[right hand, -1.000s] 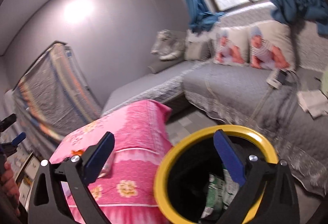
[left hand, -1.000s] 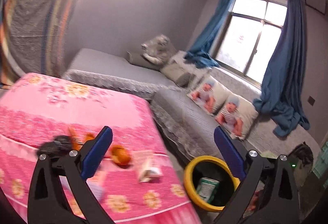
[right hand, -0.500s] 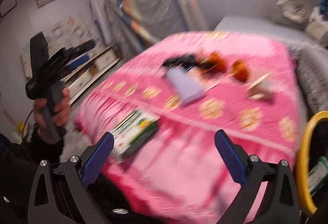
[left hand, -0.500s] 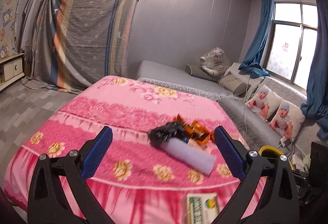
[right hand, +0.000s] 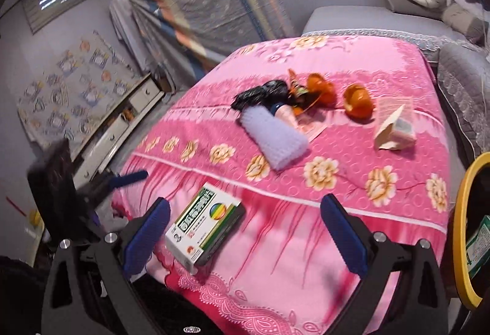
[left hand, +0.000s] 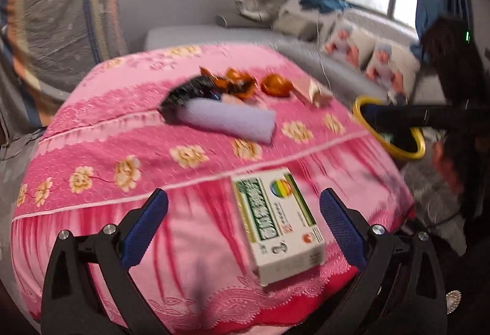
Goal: Collect trash
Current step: 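Grasp the green-and-white medicine box with the left gripper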
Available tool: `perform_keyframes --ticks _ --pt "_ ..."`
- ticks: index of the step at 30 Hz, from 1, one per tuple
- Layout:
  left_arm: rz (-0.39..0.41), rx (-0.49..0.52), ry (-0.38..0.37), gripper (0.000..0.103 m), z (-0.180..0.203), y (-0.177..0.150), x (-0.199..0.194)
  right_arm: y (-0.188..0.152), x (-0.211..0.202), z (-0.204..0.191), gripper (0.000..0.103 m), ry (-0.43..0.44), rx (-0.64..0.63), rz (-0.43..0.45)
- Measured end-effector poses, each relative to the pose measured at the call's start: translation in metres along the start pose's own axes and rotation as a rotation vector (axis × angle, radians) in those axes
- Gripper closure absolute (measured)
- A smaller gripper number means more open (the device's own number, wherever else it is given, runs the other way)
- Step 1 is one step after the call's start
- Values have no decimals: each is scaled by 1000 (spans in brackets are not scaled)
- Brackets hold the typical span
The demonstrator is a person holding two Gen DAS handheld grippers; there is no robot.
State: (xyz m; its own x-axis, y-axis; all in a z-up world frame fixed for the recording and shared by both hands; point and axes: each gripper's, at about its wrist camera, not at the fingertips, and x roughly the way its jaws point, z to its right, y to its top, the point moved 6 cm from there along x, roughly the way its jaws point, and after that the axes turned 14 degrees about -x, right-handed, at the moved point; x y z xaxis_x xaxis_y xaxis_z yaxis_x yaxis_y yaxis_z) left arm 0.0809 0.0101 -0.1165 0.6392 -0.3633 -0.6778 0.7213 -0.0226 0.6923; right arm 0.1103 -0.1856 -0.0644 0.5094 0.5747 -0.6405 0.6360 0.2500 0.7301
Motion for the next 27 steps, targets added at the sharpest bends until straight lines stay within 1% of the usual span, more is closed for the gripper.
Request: perform_keyframes --ticks 4,8,11,16,18,20,22,24,27 --pt "-78 22 25 8 14 -10 25 -2 -11 16 8 2 39 35" --pt "-132 6 63 9 16 -16 41 -7 -13 25 8 17 62 53" --pt "-142 17 84 9 20 -17 46 -13 -17 30 8 26 79 63" --pt "-157 45 150 10 21 -19 61 -21 -26 39 8 21 101 92" --pt "-170 38 153 15 19 -19 66 -23 -29 43 8 14 108 99" --pt "-194 20 147 33 16 -20 71 -24 -33 49 8 3 119 108" --pt "-203 -12 140 35 12 -21 74 -25 -37 57 8 -9 134 119" --pt "-189 -17 132 36 12 -20 71 -22 -39 66 8 -30 135 130" --pt "-159 -22 113 36 13 -17 60 -15 -31 87 8 -111 122 113"
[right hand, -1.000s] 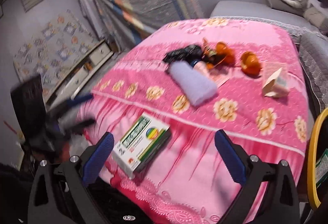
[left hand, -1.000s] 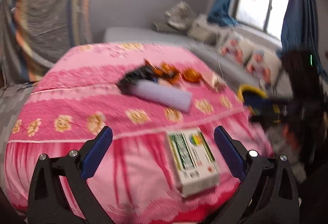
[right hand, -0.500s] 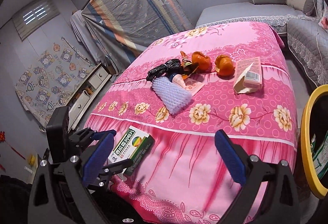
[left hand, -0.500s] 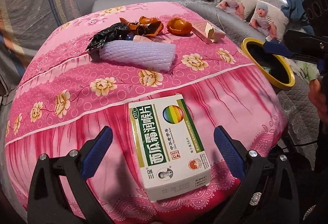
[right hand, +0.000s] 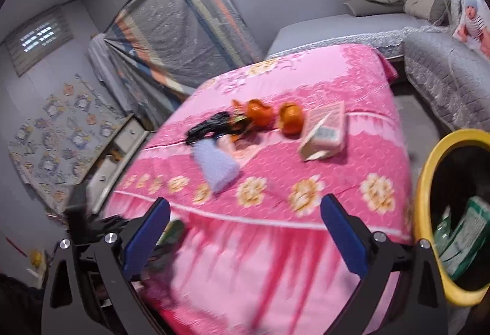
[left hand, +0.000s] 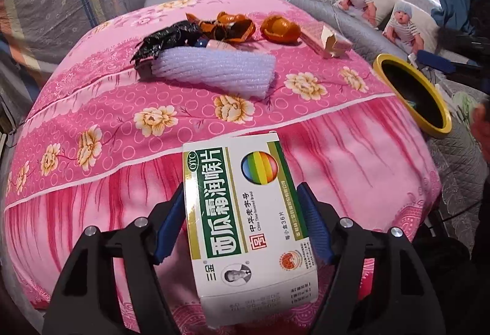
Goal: Collect trash
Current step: 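Lift the medicine box with the left gripper while the right gripper grasps the pink paper box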
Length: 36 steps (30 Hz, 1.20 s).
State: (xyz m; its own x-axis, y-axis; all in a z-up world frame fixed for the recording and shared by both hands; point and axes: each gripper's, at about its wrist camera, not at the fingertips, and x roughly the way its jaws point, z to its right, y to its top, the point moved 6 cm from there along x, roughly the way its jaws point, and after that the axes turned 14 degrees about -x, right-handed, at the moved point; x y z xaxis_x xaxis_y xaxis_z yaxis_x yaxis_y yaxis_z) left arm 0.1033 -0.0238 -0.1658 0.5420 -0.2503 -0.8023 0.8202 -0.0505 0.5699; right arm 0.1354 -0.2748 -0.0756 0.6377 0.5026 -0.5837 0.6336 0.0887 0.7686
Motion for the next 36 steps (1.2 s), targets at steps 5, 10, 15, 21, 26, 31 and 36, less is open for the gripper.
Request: perform_keyframes --ticks 5,10,15,21,26,31,36 --pt "95 -13 -65 36 1 9 -29 18 39 42 9 -237 -52 -50" --pt "122 -45 -96 36 -2 22 -36 28 83 60 13 -279 -48 -124" --pt "134 -64 -126 36 -3 30 -35 34 123 73 19 -315 -59 -212" --pt "148 -58 -139 36 -2 39 -35 33 157 86 30 -341 -69 -278" --pt "161 -67 -130 35 -5 45 -35 33 165 91 45 -369 -80 -283" --pt "179 -66 -113 35 -3 51 -37 33 158 96 55 -346 -57 -268" --pt "193 -67 -105 35 2 60 -39 36 141 96 56 -316 -27 -226"
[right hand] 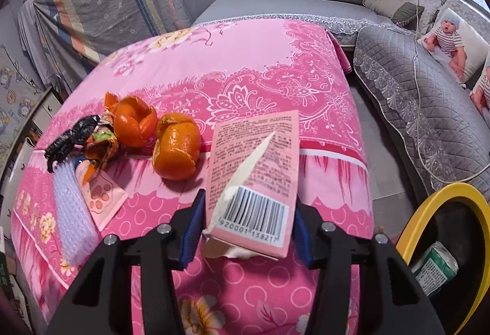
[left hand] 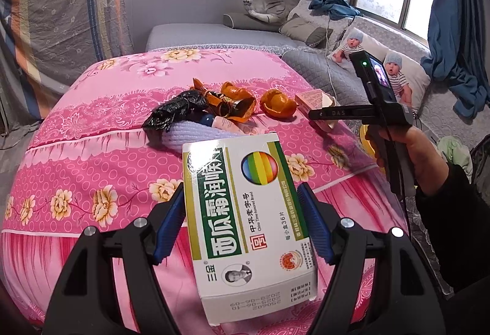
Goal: Collect trash
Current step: 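Lift the medicine box with the left gripper while the right gripper grasps the pink paper box, then carry the medicine box and pink box over the yellow bin and open both grippers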
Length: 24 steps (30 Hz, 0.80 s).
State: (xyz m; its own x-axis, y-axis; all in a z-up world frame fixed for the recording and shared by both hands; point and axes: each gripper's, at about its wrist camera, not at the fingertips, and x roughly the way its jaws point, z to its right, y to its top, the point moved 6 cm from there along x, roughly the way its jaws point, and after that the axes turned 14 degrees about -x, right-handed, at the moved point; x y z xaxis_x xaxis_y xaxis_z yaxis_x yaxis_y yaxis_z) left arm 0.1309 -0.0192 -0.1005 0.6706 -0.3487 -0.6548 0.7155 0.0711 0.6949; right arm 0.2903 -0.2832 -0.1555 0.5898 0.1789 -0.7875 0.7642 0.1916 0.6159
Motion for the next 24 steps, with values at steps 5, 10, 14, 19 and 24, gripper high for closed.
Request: perform_keyframes --ticks 5,10,14,19,24 --pt "10 -20 14 35 7 13 3 0 -49 -3 56 81 24 96" --pt "35 7 -8 35 34 31 5 -7 -113 -7 55 157 40 217" --pt "77 71 -52 35 73 47 0 -18 -168 4 55 151 41 322" --pt "123 152 -119 35 129 62 -5 -38 -234 32 55 70 66 462" --pt "154 229 -200 35 187 69 -5 -68 -279 74 55 -59 144 554"
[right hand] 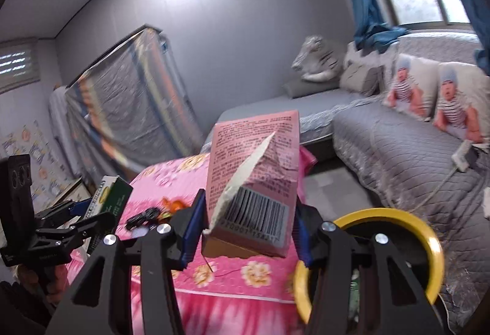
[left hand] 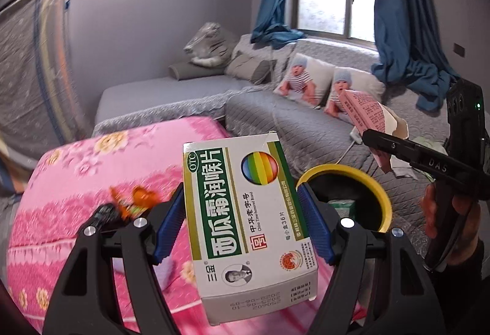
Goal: Collect trash
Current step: 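Carry the medicine box and pink box over the yellow bin and open both grippers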
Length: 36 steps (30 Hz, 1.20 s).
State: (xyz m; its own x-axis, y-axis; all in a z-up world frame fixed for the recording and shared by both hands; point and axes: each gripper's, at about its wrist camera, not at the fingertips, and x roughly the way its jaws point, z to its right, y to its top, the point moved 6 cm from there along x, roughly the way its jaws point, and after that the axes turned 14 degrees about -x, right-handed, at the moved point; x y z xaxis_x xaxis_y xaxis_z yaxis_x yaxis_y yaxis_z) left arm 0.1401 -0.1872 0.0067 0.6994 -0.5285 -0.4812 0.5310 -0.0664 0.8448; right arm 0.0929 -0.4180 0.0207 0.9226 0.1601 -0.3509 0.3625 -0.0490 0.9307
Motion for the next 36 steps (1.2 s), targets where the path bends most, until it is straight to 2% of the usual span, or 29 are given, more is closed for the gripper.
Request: perform_keyframes --ticks 5,12,20,31,36 --pt "23 56 -64 35 44 9 21 -15 -27 47 55 -143 56 27" --pt "16 107 -144 35 97 8 61 -49 -27 87 55 -236 127 -13" --pt "-19 115 -187 35 125 0 106 -85 -6 117 55 -276 193 -82" --pt "-84 106 -159 35 131 -16 167 -123 21 147 55 -306 270 -182" --pt "-148 83 -144 35 132 -28 196 -137 29 152 54 -310 291 -216"
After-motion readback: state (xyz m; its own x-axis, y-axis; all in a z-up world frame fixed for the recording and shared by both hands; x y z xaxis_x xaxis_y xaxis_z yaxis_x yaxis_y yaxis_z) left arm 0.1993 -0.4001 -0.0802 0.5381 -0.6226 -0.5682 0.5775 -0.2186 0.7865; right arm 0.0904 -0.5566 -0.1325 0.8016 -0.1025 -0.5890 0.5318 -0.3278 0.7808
